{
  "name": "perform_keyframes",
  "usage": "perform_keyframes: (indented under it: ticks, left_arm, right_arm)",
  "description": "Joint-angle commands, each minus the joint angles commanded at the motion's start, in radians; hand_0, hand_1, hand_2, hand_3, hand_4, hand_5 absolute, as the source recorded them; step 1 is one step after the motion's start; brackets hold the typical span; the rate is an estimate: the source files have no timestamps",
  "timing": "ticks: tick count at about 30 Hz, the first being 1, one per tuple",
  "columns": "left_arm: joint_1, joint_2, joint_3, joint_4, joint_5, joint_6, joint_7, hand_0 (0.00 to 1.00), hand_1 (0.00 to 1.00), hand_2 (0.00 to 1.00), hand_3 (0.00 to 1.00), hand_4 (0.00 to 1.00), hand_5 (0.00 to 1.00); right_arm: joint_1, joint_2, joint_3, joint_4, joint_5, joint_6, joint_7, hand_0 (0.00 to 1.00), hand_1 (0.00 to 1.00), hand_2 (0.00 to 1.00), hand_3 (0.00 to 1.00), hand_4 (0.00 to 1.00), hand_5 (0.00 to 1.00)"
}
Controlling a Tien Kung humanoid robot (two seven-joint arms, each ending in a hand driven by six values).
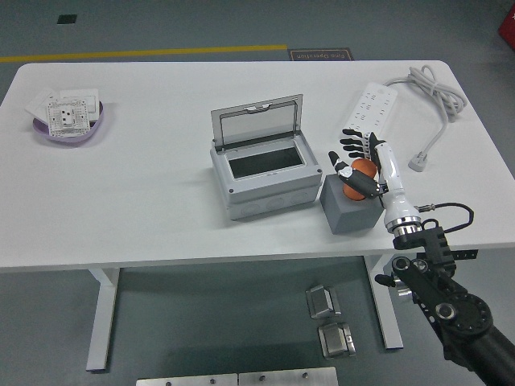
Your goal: Pick up the cylinder from the cube,place it in the box,flap close box
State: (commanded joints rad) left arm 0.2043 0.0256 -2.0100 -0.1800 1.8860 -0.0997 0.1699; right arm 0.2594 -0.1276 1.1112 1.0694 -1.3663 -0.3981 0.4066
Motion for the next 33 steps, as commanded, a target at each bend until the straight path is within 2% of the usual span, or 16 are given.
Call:
perform_keyframes:
  ticks: [9,10,20,28,29,33]
  left_arm:
    - [-0.001,0.0,0.014,0.0,-0.008,0.0,0.0,0.651,0.571,0.549,0.578,0.423,0.024]
    - [-0.001,0.0,0.015,0.0,-0.009,0.0,0.0,0.649,0.568,0.548,0.577,0.416,0.017]
    - [-0.006,0.0,0.034,0.0,-0.022,0.001,-0.001,0.649,0.566,0.547,0.577,0.407,0.017]
    - [-0.007,0.0,0.042,0.0,-0.024,0.0,-0.003,0.649,0.565,0.547,0.576,0.399,0.015]
    - [-0.006,0.0,0.042,0.0,-0.024,0.0,-0.003,0.648,0.564,0.547,0.576,0.396,0.014]
    - [-0.007,0.001,0.039,0.0,-0.021,0.0,-0.004,0.648,0.564,0.547,0.576,0.396,0.014]
  right_arm:
    - [-0.01,0.007,-0.003,-0.015,0.012,0.004,0.01,0.637,0.637,0.675,0.762,0.912,0.411]
    - [-0.011,0.008,-0.004,-0.017,0.014,0.004,0.011,0.636,0.637,0.673,0.758,0.941,0.442]
    - [-0.016,0.016,-0.008,-0.025,0.024,0.0,0.02,0.638,0.636,0.674,0.759,0.953,0.458]
    - [-0.016,0.023,-0.006,-0.064,0.042,-0.004,0.03,0.637,0.636,0.674,0.756,0.951,0.456]
    - [-0.015,0.024,-0.005,-0.07,0.043,-0.004,0.031,0.618,0.631,0.658,0.754,0.862,0.354]
    - [-0.016,0.023,-0.004,-0.087,0.048,-0.005,0.03,0.618,0.631,0.658,0.754,0.862,0.354]
